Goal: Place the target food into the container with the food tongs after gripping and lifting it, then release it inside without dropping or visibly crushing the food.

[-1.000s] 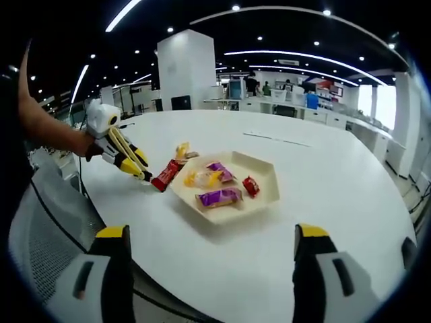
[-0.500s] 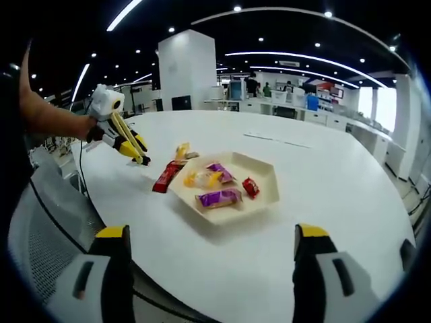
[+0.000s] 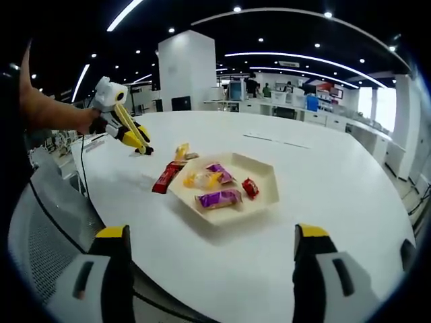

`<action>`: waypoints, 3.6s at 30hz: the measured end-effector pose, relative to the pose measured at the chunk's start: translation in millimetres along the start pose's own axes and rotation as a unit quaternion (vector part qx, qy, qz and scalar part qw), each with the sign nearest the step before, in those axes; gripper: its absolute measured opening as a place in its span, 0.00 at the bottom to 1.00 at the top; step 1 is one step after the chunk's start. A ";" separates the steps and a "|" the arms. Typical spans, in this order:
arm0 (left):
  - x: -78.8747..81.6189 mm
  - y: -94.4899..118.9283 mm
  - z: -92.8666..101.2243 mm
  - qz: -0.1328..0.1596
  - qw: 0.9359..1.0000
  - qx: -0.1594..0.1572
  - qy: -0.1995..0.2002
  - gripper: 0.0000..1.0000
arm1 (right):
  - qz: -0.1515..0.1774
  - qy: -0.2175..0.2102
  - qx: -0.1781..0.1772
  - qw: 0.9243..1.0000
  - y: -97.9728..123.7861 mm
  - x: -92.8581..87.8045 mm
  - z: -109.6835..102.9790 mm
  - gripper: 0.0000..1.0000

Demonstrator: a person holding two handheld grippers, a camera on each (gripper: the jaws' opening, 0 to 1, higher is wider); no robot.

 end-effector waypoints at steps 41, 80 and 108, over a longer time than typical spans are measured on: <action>78.0 -80.3 16.5 0.024 0.999 -0.037 -0.006 0.15 | 0.013 -0.011 -0.006 1.000 1.8 0.9 3.2 0.99; 155.0 -135.4 37.7 0.076 0.993 -0.091 -0.029 0.23 | 0.014 -0.016 -0.007 1.000 1.8 0.2 3.9 0.98; 142.5 -111.1 6.3 0.082 0.994 -0.071 -0.017 0.26 | 0.011 -0.019 -0.009 1.000 2.2 -0.3 4.1 0.97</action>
Point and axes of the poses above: the point that each gripper's makers call its tool centre point, and the gripper's own axes: y roughly backward along the fingers, z roughly to its right, x roughly out of its top, the point moved 5 cm from there along y, roughly backward along the fingers, and after that the axes turned 15 degrees about x, right-handed, at the moved point
